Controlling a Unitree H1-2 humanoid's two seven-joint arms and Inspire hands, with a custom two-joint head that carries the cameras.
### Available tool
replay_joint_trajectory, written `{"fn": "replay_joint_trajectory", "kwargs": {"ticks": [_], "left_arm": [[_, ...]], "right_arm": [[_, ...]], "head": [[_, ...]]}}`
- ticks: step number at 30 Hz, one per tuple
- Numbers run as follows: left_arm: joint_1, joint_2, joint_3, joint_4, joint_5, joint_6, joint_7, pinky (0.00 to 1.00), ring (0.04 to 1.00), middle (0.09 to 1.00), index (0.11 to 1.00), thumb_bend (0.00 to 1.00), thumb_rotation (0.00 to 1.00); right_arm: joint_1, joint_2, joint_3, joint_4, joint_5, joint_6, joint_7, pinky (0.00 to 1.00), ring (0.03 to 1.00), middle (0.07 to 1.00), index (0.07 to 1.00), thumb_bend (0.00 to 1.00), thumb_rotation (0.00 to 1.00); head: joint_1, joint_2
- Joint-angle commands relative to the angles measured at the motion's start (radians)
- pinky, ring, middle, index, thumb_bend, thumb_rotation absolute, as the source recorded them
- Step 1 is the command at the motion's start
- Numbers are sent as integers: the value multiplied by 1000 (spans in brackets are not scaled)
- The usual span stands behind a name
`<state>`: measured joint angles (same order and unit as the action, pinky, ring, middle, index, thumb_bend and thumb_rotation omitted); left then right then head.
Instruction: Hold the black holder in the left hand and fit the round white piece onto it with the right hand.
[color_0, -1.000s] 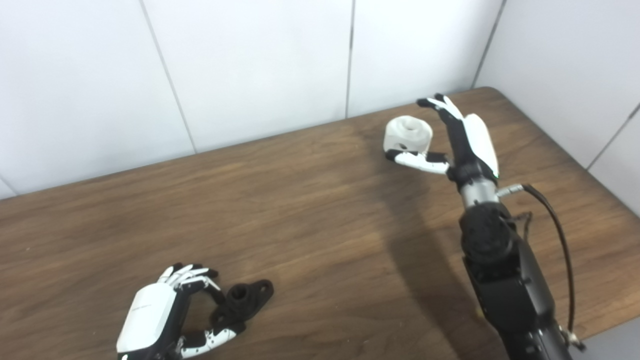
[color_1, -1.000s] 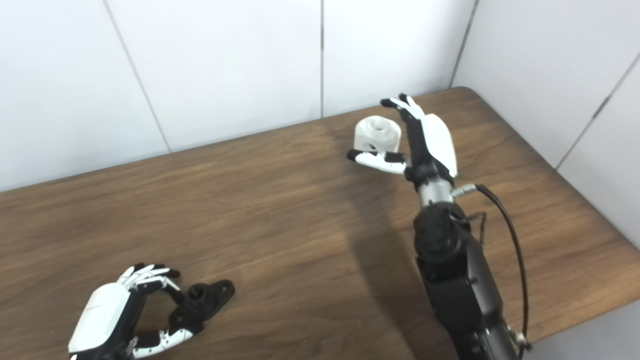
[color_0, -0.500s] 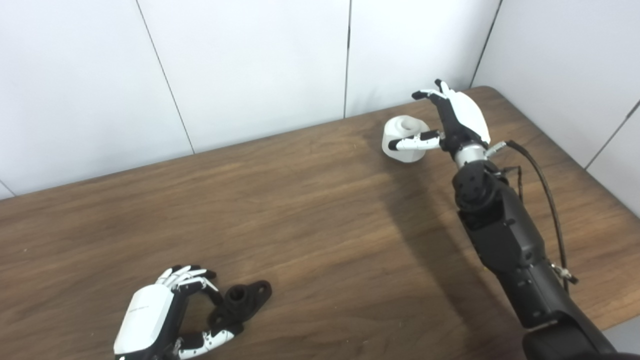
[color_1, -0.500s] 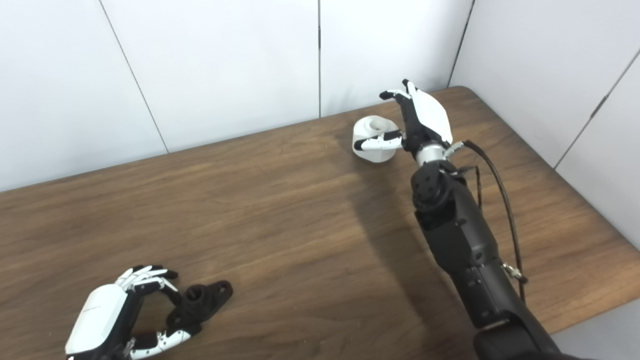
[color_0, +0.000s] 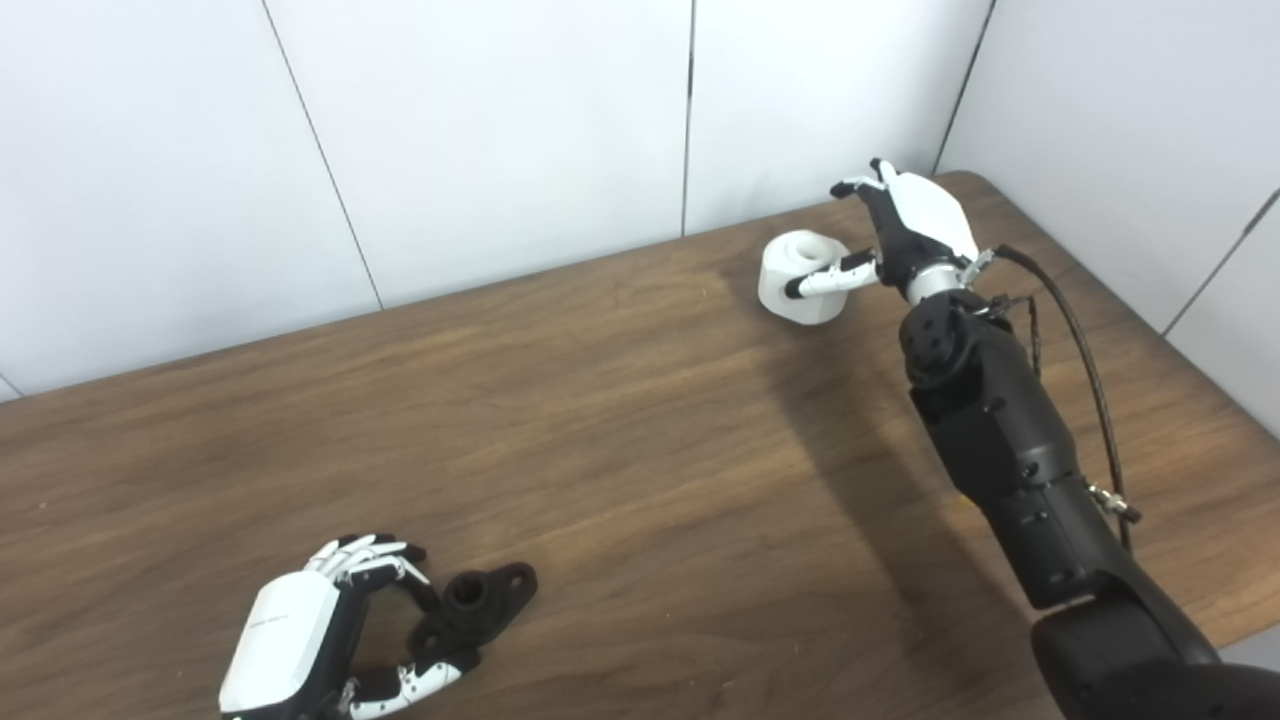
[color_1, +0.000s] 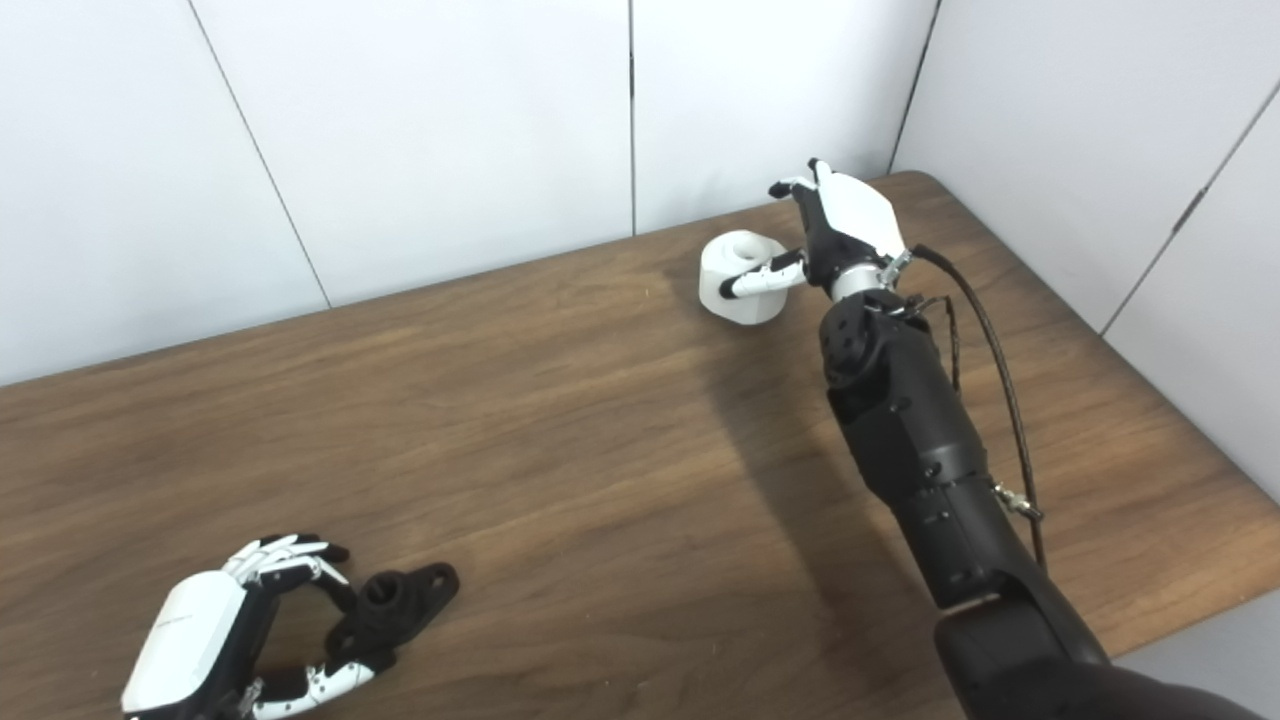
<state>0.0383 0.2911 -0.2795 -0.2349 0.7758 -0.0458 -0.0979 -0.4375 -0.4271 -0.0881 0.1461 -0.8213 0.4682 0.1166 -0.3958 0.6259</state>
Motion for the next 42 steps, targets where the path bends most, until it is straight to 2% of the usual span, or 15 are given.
{"fn": "replay_joint_trajectory", "kwargs": {"ticks": [1, 20, 32, 42], "left_arm": [[-2, 12, 11, 2, 8, 5, 0, 905, 835, 748, 484, 520, 45], [-7, 10, 20, 17, 10, -6, 11, 902, 833, 747, 484, 520, 45], [-12, 7, 21, 27, 4, -11, 12, 910, 837, 749, 485, 520, 45], [-13, 9, 20, 34, 6, -14, 13, 904, 836, 751, 485, 520, 45]], "right_arm": [[-53, -10, -17, -16, -31, 2, -8, 1000, 1000, 1000, 808, 966, 322], [-34, 12, -52, -10, -24, 2, 35, 1000, 1000, 1000, 734, 924, 289], [-33, 15, -34, 0, -24, 1, 18, 1000, 1000, 1000, 706, 902, 276], [-35, -6, -6, 11, 4, 1, 0, 1000, 1000, 976, 690, 872, 276]], "head": [[0, 1], [1, 5], [-1, 4], [0, 3]]}}
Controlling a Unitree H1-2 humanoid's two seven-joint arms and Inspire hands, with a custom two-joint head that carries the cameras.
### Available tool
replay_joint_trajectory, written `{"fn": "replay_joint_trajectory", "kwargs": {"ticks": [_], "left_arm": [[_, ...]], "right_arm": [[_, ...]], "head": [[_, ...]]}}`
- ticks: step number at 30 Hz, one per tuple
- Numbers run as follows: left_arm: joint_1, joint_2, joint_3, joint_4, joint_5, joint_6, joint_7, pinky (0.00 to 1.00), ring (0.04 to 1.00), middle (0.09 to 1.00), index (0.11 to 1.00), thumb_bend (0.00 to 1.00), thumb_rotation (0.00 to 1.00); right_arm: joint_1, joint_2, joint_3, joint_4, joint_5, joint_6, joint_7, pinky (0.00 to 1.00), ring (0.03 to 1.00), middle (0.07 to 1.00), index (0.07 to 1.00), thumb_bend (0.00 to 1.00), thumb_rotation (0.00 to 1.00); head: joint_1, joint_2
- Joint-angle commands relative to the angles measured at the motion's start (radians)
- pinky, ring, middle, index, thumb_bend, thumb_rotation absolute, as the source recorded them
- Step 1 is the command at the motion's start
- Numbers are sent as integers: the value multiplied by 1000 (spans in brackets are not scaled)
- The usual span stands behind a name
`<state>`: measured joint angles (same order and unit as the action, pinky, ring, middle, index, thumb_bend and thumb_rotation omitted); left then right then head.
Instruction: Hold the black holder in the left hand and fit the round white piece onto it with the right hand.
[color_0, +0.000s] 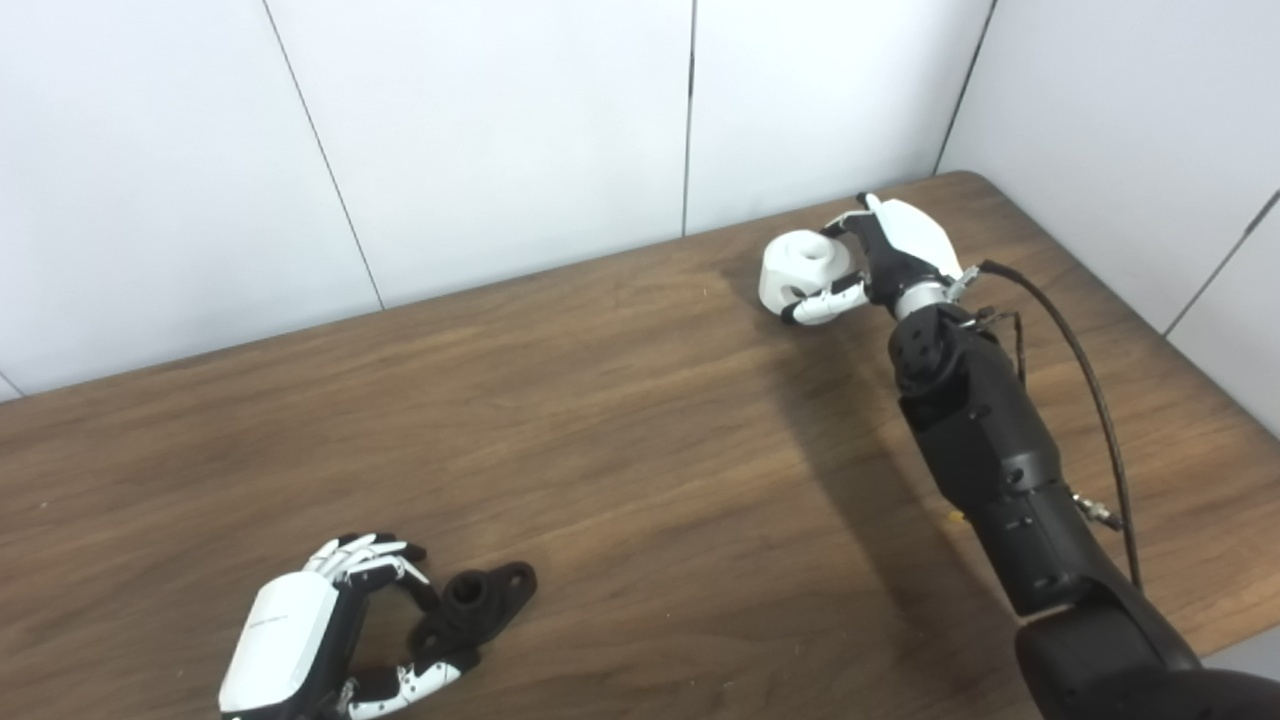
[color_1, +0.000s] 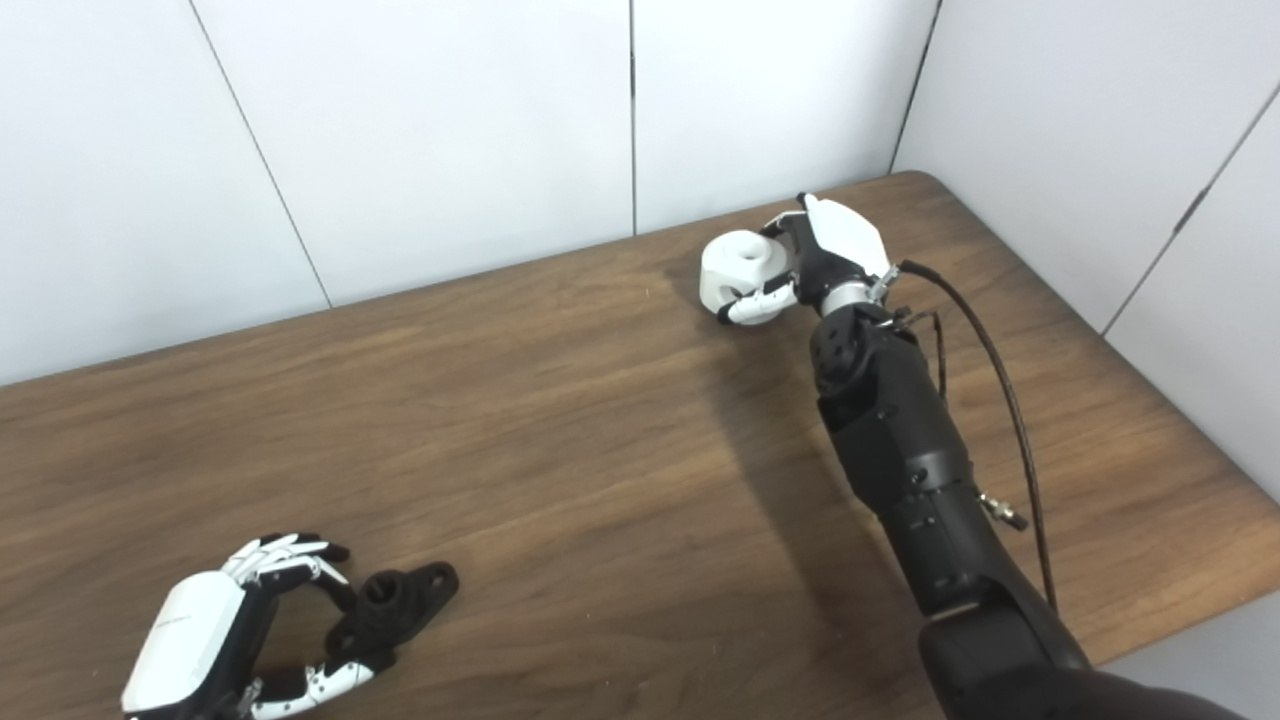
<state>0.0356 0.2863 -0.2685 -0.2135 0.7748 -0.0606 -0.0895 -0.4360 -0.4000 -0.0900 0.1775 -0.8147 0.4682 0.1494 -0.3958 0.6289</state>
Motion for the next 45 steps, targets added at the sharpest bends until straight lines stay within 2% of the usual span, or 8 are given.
{"fn": "replay_joint_trajectory", "kwargs": {"ticks": [1, 12, 18, 20, 22, 28, 37, 45], "left_arm": [[-11, 13, 10, 13, 7, 1, 5, 904, 835, 751, 485, 520, 45], [-10, 14, 10, 9, 7, 0, 2, 902, 836, 751, 485, 520, 45], [-7, 11, 7, 3, 10, 4, -2, 917, 841, 754, 485, 520, 45], [-7, 11, 7, 6, 10, 0, 2, 916, 838, 751, 485, 520, 45], [-7, 12, 7, 6, 10, -2, 3, 914, 837, 751, 485, 520, 45], [-6, 13, 9, 1, 8, 2, -1, 918, 839, 752, 485, 520, 45], [-5, 10, 6, 1, 10, 2, -2, 920, 838, 752, 485, 520, 45], [0, 5, 4, -9, 20, 17, -9, 927, 840, 755, 485, 520, 45]], "right_arm": [[-36, -35, -2, -20, -1, 1, -34, 1000, 1000, 974, 687, 869, 277], [-35, -44, 13, -21, 37, -2, -74, 1000, 1000, 952, 657, 855, 259], [-29, -52, 12, -11, 80, -36, -135, 1000, 1000, 897, 582, 808, 166], [-28, -54, 13, -6, 99, -38, -149, 1000, 1000, 911, 509, 584, 147], [-24, -59, 18, -4, 112, -42, -163, 1000, 1000, 911, 494, 540, 143], [-17, -65, 30, 8, 141, -65, -216, 1000, 1000, 895, 485, 522, 129], [-11, -78, 46, 6, 159, -71, -238, 1000, 1000, 898, 486, 520, 129], [34, -95, 76, -166, 190, -63, -145, 1000, 985, 888, 486, 521, 133]], "head": [[0, 0], [2, 2], [2, 3], [2, 3], [1, 3], [4, 5], [10, 6], [40, 13]]}}
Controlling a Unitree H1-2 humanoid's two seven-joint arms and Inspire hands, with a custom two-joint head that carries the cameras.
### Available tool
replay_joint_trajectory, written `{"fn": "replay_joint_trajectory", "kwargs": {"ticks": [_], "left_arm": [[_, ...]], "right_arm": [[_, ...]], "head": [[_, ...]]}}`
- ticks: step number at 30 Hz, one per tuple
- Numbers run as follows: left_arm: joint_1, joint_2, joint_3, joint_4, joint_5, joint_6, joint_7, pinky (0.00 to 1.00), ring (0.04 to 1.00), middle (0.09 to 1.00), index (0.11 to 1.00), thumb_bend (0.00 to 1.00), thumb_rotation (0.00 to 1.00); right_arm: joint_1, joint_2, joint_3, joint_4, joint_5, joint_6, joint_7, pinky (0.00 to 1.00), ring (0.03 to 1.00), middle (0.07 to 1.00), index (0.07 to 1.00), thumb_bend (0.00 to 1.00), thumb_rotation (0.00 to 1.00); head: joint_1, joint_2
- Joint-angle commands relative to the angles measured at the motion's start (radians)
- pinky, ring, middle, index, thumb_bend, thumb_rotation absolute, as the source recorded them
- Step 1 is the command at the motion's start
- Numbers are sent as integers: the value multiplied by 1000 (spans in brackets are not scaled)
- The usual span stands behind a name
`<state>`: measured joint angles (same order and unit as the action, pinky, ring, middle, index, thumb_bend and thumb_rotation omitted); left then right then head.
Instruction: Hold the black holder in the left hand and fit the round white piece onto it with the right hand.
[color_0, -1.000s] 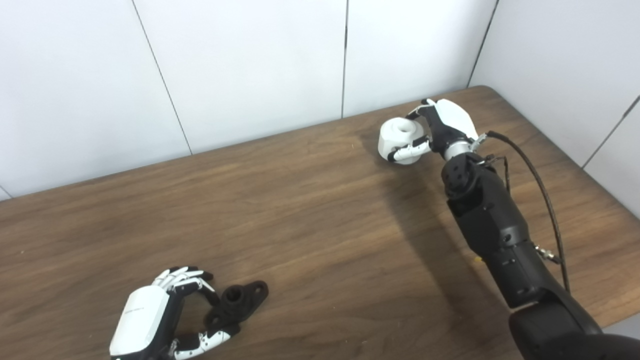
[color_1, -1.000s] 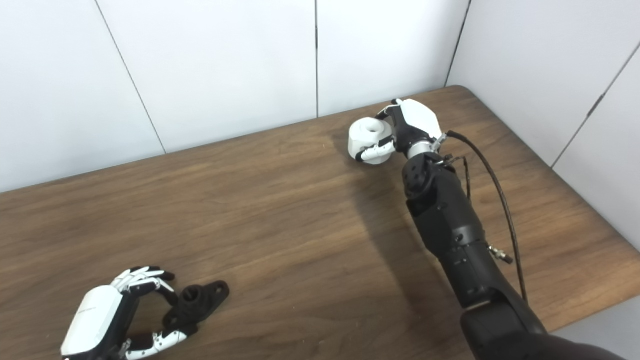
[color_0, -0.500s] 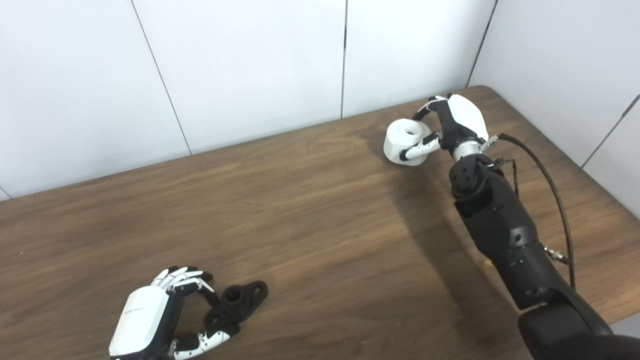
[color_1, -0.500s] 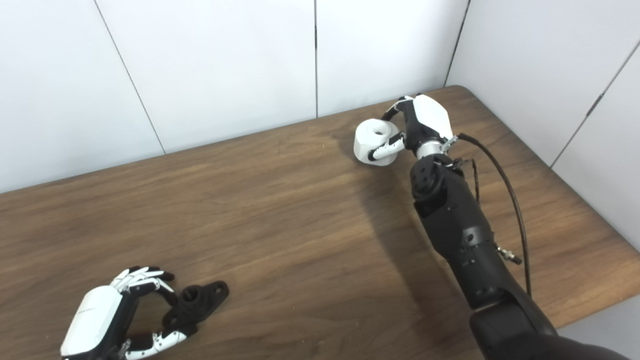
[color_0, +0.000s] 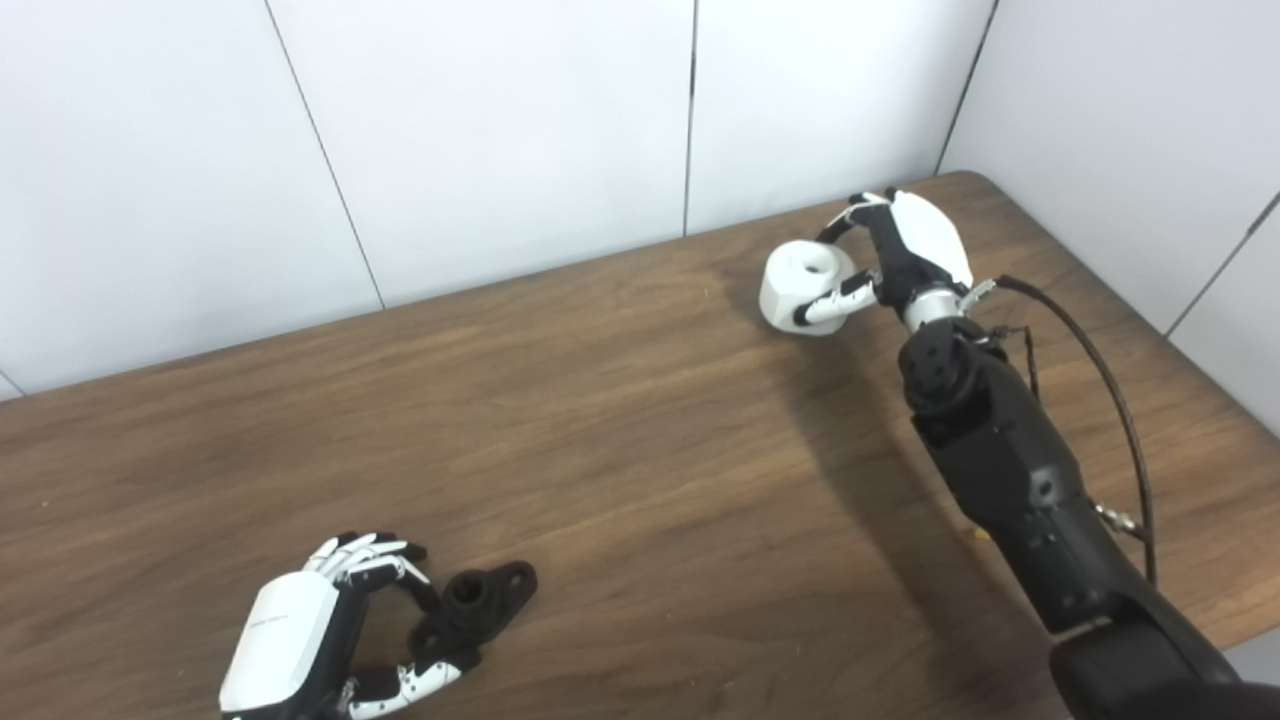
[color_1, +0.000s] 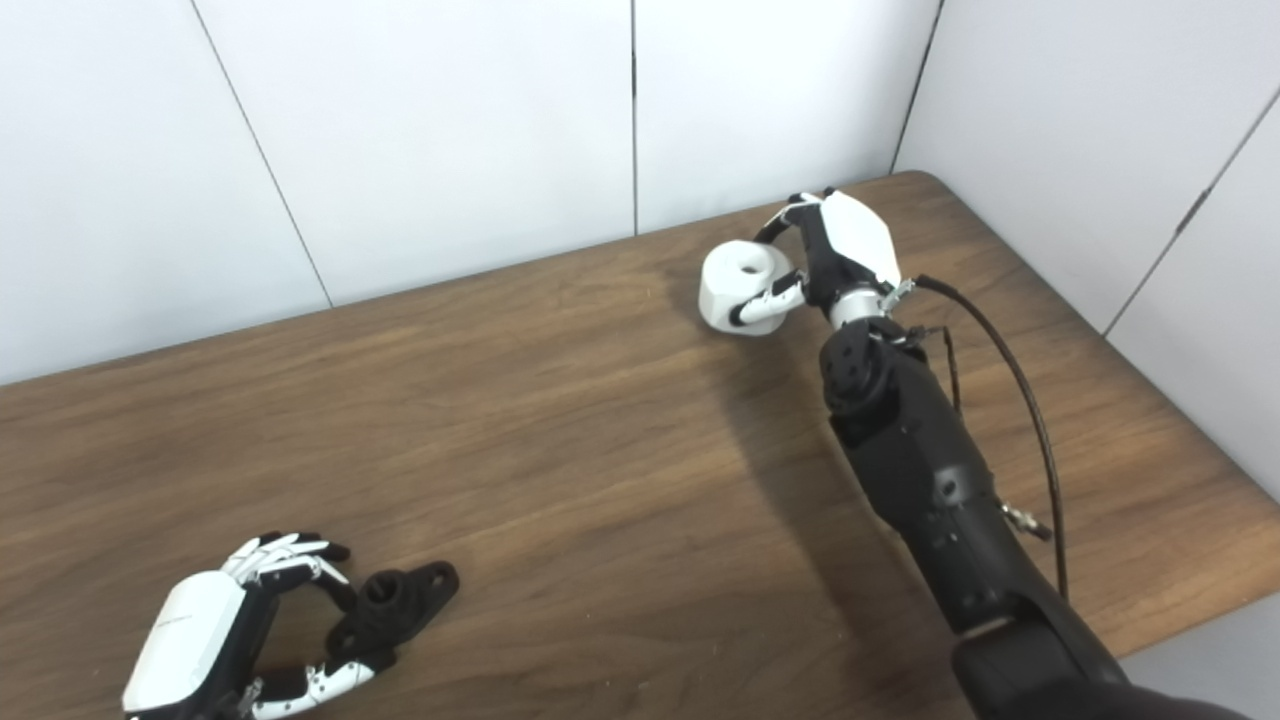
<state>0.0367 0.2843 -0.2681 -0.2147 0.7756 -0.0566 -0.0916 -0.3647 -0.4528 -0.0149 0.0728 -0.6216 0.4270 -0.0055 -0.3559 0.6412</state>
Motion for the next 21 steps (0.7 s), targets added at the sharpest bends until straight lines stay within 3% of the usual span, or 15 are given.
{"fn": "replay_joint_trajectory", "kwargs": {"ticks": [1, 8, 14, 21], "left_arm": [[-1, 7, 2, -9, 22, 16, -8, 930, 841, 756, 485, 520, 46], [0, 3, -4, -6, 29, 11, 1, 924, 843, 757, 485, 521, 46], [1, -12, -11, -5, 36, 21, 1, 934, 850, 762, 485, 521, 47], [4, -36, -26, 9, 58, 28, 18, 960, 861, 769, 486, 521, 49]], "right_arm": [[-33, -47, 7, -80, -1, -21, 24, 1000, 980, 884, 486, 521, 134], [-14, -79, 76, -281, -22, 33, 183, 1000, 961, 876, 485, 523, 141], [0, -33, 88, -413, -56, 42, 315, 1000, 963, 883, 485, 524, 136], [29, -10, 160, -524, -88, 40, 425, 1000, 943, 867, 483, 525, 138]], "head": [[3, 1], [42, 9], [91, 11], [189, 28]]}}
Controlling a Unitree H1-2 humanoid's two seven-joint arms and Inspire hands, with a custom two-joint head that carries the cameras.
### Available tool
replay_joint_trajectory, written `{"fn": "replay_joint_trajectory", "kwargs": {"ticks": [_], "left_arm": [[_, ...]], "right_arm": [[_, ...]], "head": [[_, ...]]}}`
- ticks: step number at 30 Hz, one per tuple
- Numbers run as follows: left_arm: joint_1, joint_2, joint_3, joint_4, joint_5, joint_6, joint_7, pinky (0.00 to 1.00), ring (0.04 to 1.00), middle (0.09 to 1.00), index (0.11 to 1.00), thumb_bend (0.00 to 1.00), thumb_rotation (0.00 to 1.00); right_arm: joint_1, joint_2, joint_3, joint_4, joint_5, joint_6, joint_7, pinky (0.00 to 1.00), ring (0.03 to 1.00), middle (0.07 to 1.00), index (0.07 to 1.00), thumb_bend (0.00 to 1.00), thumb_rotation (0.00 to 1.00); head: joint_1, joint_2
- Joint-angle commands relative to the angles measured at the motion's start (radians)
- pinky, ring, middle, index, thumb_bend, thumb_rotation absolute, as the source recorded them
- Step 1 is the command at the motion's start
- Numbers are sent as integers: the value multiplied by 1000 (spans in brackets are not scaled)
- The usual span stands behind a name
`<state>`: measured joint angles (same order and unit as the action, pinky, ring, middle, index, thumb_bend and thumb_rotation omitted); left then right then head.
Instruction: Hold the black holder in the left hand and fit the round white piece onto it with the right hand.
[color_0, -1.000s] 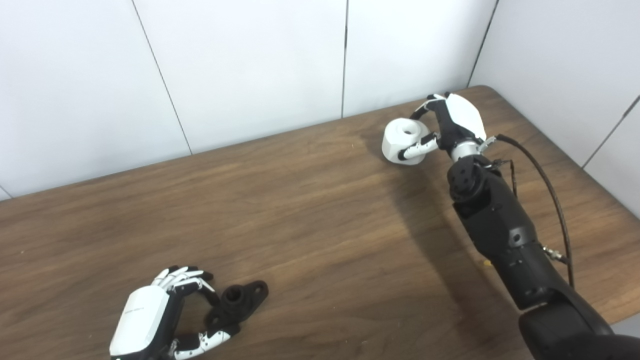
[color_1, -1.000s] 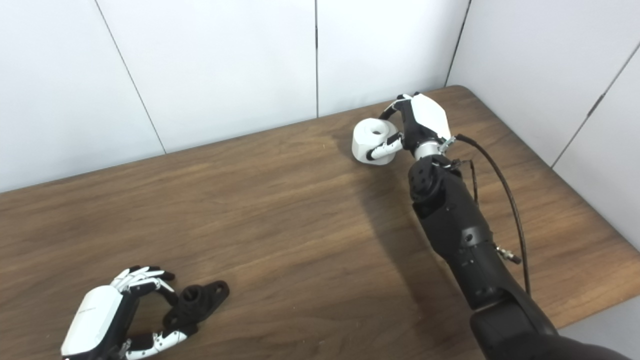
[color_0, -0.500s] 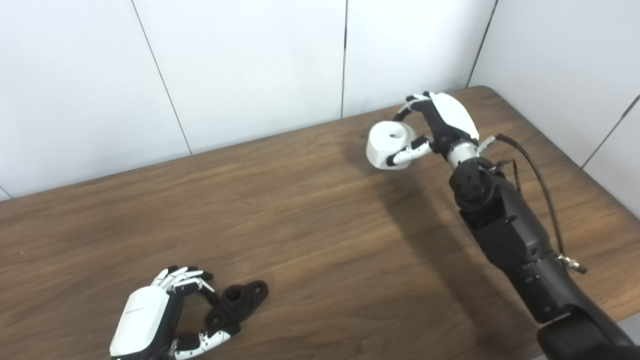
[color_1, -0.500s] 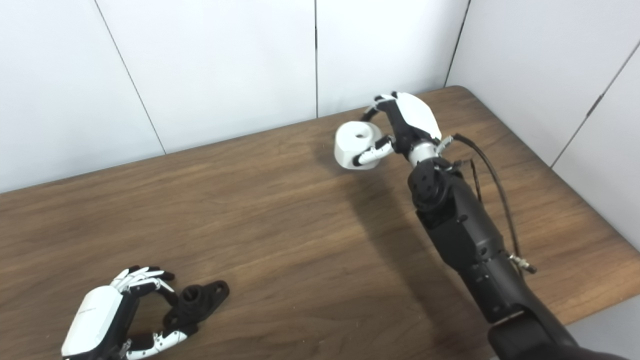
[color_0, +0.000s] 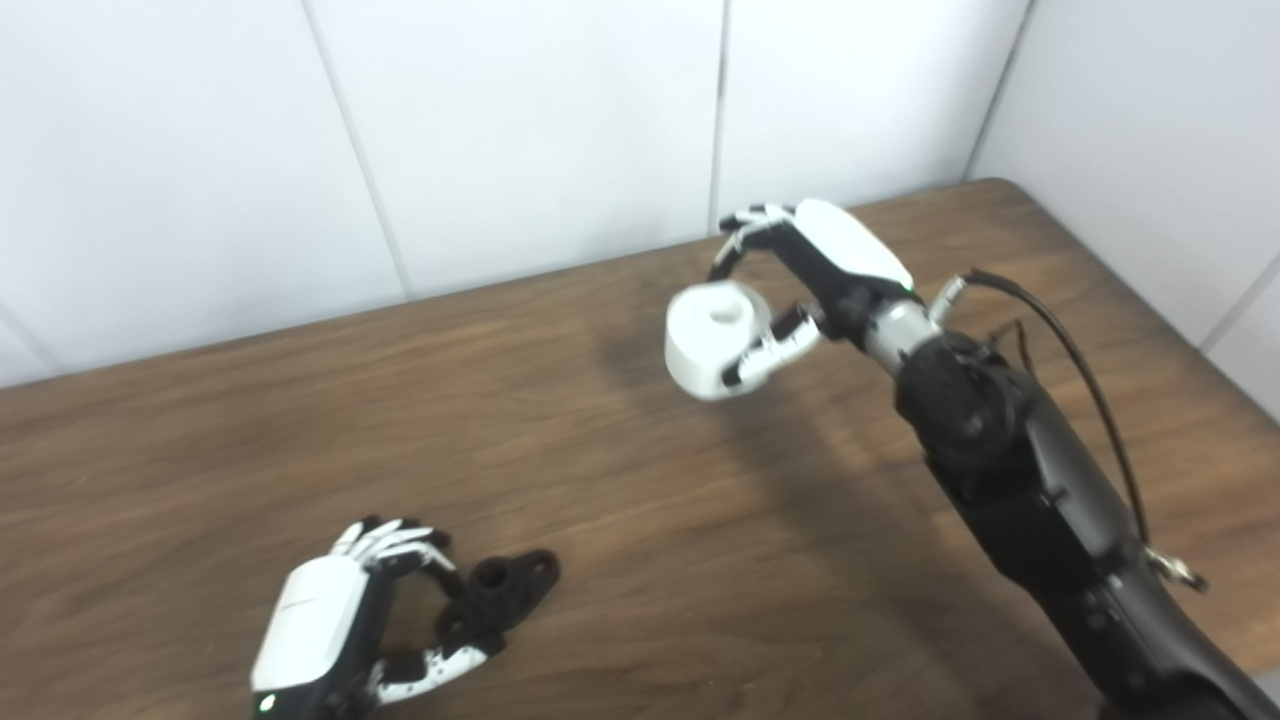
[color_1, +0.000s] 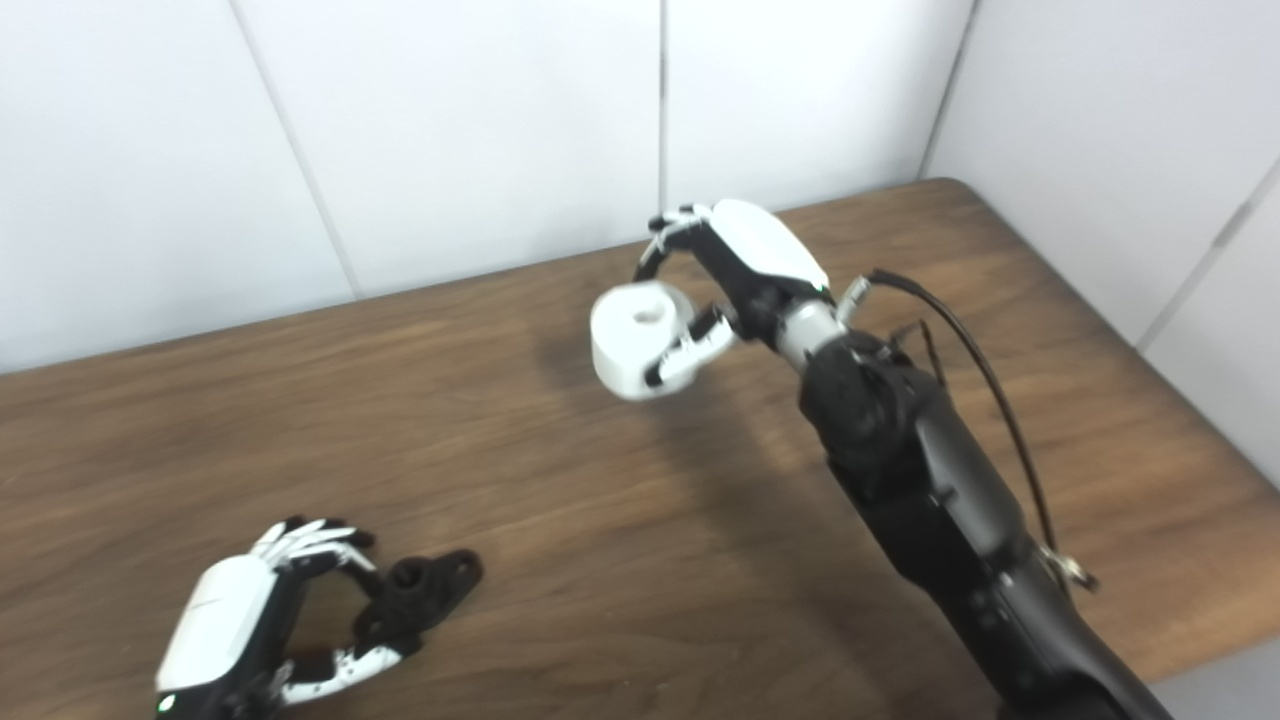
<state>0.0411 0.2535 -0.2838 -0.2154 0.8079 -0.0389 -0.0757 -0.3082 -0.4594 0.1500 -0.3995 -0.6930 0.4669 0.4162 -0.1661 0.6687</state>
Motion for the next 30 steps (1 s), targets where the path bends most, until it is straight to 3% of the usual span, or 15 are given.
{"fn": "replay_joint_trajectory", "kwargs": {"ticks": [1, 7, 18, 30], "left_arm": [[-1, -8, -12, 11, 25, 9, 4, 969, 863, 770, 485, 521, 49], [-2, -30, -29, 11, 40, 29, 6, 991, 871, 777, 486, 521, 49], [-15, -65, -66, 31, 83, 58, 25, 991, 880, 783, 485, 522, 53], [-22, -88, -85, 36, 99, 82, 28, 1000, 888, 788, 486, 522, 54]], "right_arm": [[-23, 6, 2, -68, -24, 1, 21, 1000, 943, 868, 483, 525, 138], [3, 43, 40, -132, -28, -7, 79, 1000, 955, 869, 483, 525, 138], [31, 100, 133, -185, -31, -67, 105, 1000, 960, 858, 482, 525, 137], [-4, 143, 186, -177, -44, -74, 139, 1000, 971, 865, 482, 525, 138]], "head": [[-1, 0], [77, 18], [206, 46], [216, 74]]}}
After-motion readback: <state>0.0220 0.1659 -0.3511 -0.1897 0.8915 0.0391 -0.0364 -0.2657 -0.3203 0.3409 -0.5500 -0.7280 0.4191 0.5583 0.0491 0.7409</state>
